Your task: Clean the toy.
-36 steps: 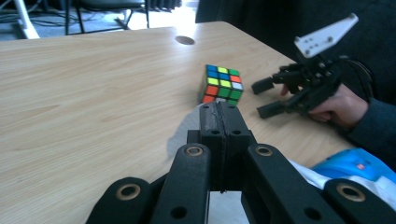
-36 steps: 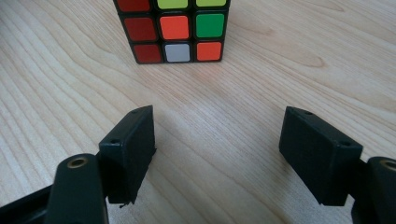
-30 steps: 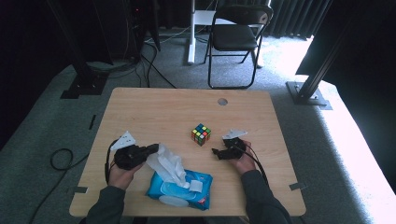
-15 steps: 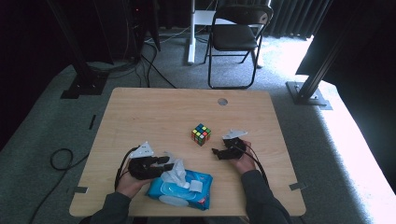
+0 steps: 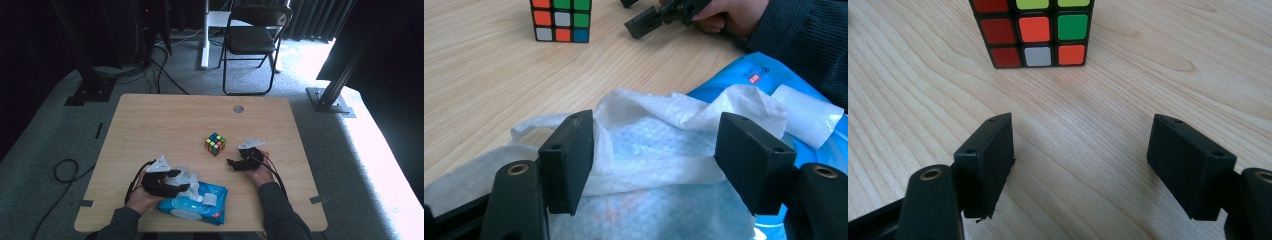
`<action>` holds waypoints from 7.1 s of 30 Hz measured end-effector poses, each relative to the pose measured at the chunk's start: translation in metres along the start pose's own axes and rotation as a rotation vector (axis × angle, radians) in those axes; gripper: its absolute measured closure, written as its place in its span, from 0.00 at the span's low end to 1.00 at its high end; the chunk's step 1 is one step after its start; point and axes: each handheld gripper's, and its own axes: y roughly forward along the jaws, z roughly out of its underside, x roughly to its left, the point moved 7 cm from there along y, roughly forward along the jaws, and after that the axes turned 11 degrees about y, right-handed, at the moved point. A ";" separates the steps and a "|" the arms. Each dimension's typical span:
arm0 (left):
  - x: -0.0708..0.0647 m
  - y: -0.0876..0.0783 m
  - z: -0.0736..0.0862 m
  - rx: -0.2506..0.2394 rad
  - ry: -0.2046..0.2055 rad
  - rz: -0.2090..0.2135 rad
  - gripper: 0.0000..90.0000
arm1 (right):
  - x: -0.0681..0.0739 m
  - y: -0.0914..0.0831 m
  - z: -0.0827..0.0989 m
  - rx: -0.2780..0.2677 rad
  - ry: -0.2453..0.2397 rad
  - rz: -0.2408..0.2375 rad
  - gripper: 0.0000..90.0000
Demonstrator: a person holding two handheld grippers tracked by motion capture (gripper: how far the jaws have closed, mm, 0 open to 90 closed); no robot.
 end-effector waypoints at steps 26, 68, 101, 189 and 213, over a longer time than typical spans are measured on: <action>-0.005 0.000 -0.001 0.030 0.052 0.029 0.75 | 0.000 0.000 0.000 0.000 0.001 0.000 0.29; 0.029 -0.015 -0.011 -0.041 0.006 -0.163 0.97 | 0.000 0.000 0.000 0.000 0.000 0.000 0.29; 0.065 -0.011 -0.022 -0.060 -0.019 -0.205 0.97 | 0.004 0.004 -0.006 -0.007 0.041 0.026 0.21; 0.093 0.045 -0.070 -0.083 -0.020 -0.209 0.97 | 0.079 0.038 -0.058 -0.074 -0.137 -0.148 0.38; 0.081 0.066 -0.072 -0.035 0.039 -0.216 0.97 | 0.082 0.039 -0.061 -0.075 -0.131 -0.159 0.38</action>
